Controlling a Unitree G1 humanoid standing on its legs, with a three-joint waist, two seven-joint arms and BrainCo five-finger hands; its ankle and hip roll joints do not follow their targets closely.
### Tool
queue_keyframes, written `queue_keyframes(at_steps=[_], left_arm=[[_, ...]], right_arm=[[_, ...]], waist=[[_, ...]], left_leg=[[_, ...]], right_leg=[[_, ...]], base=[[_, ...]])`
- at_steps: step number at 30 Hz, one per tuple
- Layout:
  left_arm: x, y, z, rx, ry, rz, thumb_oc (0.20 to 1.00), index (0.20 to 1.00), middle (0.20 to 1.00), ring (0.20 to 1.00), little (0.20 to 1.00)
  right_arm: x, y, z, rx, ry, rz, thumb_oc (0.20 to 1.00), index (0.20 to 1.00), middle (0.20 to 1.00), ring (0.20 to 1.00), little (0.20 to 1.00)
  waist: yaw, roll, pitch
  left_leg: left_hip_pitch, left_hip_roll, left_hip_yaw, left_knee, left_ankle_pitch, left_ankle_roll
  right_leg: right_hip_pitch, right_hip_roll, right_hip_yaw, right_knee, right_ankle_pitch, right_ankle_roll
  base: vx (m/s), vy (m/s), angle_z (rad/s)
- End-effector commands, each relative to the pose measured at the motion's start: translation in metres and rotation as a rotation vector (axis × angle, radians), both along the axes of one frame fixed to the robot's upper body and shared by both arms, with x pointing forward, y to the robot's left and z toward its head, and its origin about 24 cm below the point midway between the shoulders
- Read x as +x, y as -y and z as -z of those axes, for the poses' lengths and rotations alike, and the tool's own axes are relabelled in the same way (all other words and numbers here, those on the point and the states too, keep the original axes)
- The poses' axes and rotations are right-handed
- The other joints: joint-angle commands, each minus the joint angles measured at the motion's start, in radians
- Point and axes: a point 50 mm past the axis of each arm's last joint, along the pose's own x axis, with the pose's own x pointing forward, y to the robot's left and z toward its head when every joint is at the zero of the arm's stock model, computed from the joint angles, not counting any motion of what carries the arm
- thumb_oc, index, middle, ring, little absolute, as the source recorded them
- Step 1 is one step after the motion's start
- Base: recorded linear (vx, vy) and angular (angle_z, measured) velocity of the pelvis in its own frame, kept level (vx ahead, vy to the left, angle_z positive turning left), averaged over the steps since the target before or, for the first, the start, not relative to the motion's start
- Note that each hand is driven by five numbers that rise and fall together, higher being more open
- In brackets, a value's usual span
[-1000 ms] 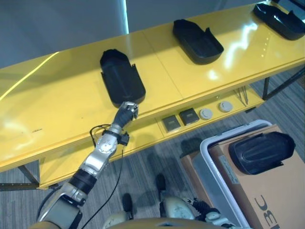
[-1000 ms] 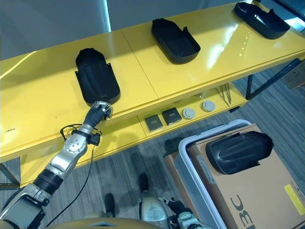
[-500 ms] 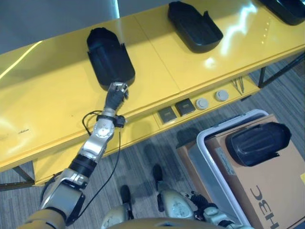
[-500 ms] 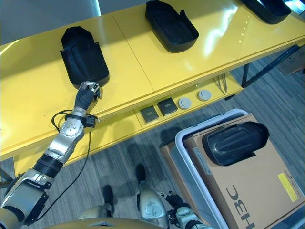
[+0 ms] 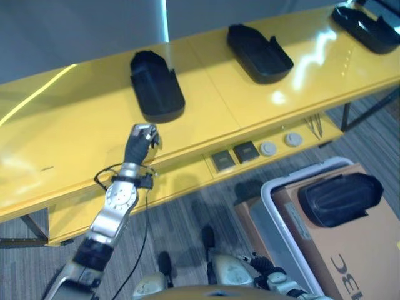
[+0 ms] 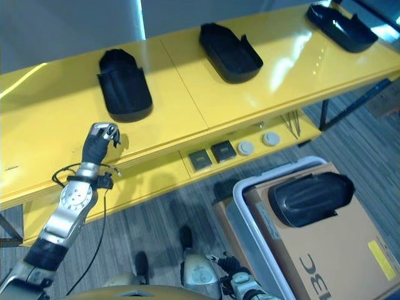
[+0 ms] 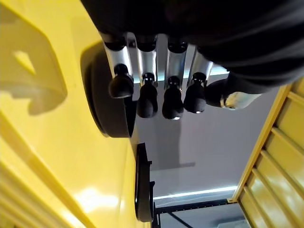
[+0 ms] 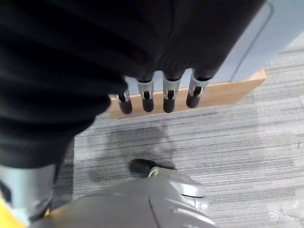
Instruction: Move parts from the plastic box to the shelf.
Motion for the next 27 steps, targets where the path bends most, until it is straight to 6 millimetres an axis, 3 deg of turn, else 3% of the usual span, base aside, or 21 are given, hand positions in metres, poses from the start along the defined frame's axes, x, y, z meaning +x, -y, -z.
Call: queue_keyframes(at_steps=[1,6,9,12,13,14,16,17,18,21,24,25,27], left_arm=[[-0.007,0.005,-0.011,0.02,0.08,0.117,1.0,1.0,1.0,1.0,1.0],[-0.024,0.011,0.014,0.141,-0.012,0.185,1.0,1.0,1.0,1.0,1.0],[-0.027,0.015,0.018,0.16,-0.035,0.215,1.0,1.0,1.0,1.0,1.0],[-0.022,0.022,0.012,0.237,0.021,0.24,1.0,1.0,1.0,1.0,1.0],[-0.019,0.022,0.009,0.259,0.055,0.217,1.0,1.0,1.0,1.0,1.0],[-0.015,0.02,0.007,0.294,0.076,0.186,1.0,1.0,1.0,1.0,1.0],[-0.011,0.014,0.008,0.302,0.078,0.143,1.0,1.0,1.0,1.0,1.0],[-0.011,0.008,0.01,0.316,0.079,0.1,1.0,1.0,1.0,1.0,1.0],[-0.011,0.008,0.01,0.316,0.08,0.1,1.0,1.0,1.0,1.0,1.0],[-0.01,0.002,0.014,0.283,0.05,0.042,1.0,1.0,1.0,1.0,1.0],[-0.01,0.002,0.019,0.297,0.038,0.02,1.0,1.0,1.0,1.0,1.0],[-0.01,0.002,0.019,0.297,0.037,0.02,1.0,1.0,1.0,1.0,1.0],[-0.011,-0.001,0.028,0.273,-0.006,-0.009,1.0,1.0,1.0,1.0,1.0]], right_arm=[[-0.021,-0.007,0.009,-0.003,-0.082,0.006,1.0,1.0,1.0,1.0,1.0],[-0.023,-0.006,0.009,-0.008,-0.091,0.052,1.0,1.0,1.0,1.0,1.0],[-0.018,-0.009,0.008,0.01,-0.055,0.089,1.0,1.0,1.0,1.0,1.0],[-0.003,-0.019,0.003,0.047,0.029,0.119,1.0,1.0,1.0,1.0,1.0],[0.007,-0.027,0.001,0.044,0.063,0.068,1.0,1.0,1.0,1.0,1.0],[0.018,-0.035,-0.003,-0.028,0.088,-0.1,1.0,1.0,1.0,1.0,1.0],[0.018,-0.036,-0.003,-0.027,0.095,-0.116,1.0,1.0,1.0,1.0,1.0],[0.005,-0.029,0.001,0.002,0.071,0.019,1.0,1.0,1.0,1.0,1.0],[0.005,-0.029,0.001,0.002,0.072,0.02,1.0,1.0,1.0,1.0,1.0],[-0.014,-0.012,0.005,0.042,0.055,0.303,1.0,1.0,1.0,1.0,1.0],[-0.033,0.002,0.008,-0.048,-0.012,0.287,1.0,1.0,1.0,1.0,1.0],[-0.033,0.002,0.008,-0.048,-0.013,0.288,1.0,1.0,1.0,1.0,1.0],[-0.043,0.006,0.01,-0.075,-0.047,0.304,1.0,1.0,1.0,1.0,1.0]], waist=[[0.014,-0.027,-0.116],[0.05,-0.05,-0.141],[0.054,-0.063,-0.136],[0.03,-0.075,-0.096],[0.016,-0.081,-0.082],[0.013,-0.079,-0.078],[0.018,-0.075,-0.068],[0.019,-0.069,-0.07],[0.021,-0.072,-0.071],[0.03,-0.055,-0.077],[0.037,-0.048,-0.114],[0.038,-0.043,-0.118],[0.036,-0.034,-0.136]], left_leg=[[-0.03,0.03,-0.067,-0.002,-0.016,-0.016],[-0.002,0.004,-0.097,0.019,-0.036,0.013],[-0.003,-0.015,-0.102,0.025,-0.041,0.03],[-0.01,-0.023,-0.081,0.033,-0.045,0.044],[-0.029,-0.032,-0.037,0.037,-0.047,0.048],[-0.048,-0.028,0.006,0.049,-0.051,0.048],[-0.05,-0.016,0.06,0.076,-0.064,0.048],[-0.044,-0.002,0.114,0.076,-0.07,0.051],[-0.048,-0.004,0.116,0.076,-0.066,0.051],[-0.04,0.012,0.188,0.074,-0.064,0.055],[-0.033,0.016,0.26,0.055,-0.053,0.047],[-0.022,0.017,0.243,0.049,-0.071,0.042],[-0.021,0.021,0.273,0.05,-0.067,0.036]], right_leg=[[0.058,-0.081,0.001,0.039,-0.099,0.09],[0.088,-0.106,-0.006,0.08,-0.111,0.105],[0.071,-0.124,-0.011,0.136,-0.106,0.125],[0.006,-0.128,0.028,0.205,-0.051,0.161],[-0.035,-0.141,0.061,0.161,0.028,0.183],[-0.067,-0.143,0.059,0.126,0.055,0.186],[-0.087,-0.158,-0.035,0.119,0.052,0.175],[-0.076,-0.176,-0.119,0.135,0.014,0.158],[-0.081,-0.178,-0.117,0.135,0.017,0.157],[-0.042,-0.202,-0.231,0.216,-0.05,0.139],[0.037,-0.212,-0.3,0.177,-0.067,0.144],[0.045,-0.207,-0.288,0.176,-0.079,0.155],[0.068,-0.2,-0.295,0.125,-0.077,0.158]], base=[[0.01,0.039,0.2],[0.0,0.091,0.17],[-0.05,0.139,0.09],[-0.16,0.158,-0.03],[-0.24,0.202,-0.68],[-0.24,0.206,-1.06],[-0.12,0.148,-1.61],[-0.1,0.093,-1.96],[-0.12,0.072,-1.98],[-0.11,0.039,-1.22],[-0.04,-0.066,-0.87],[0.06,-0.099,-0.29],[0.05,-0.112,-1.03]])
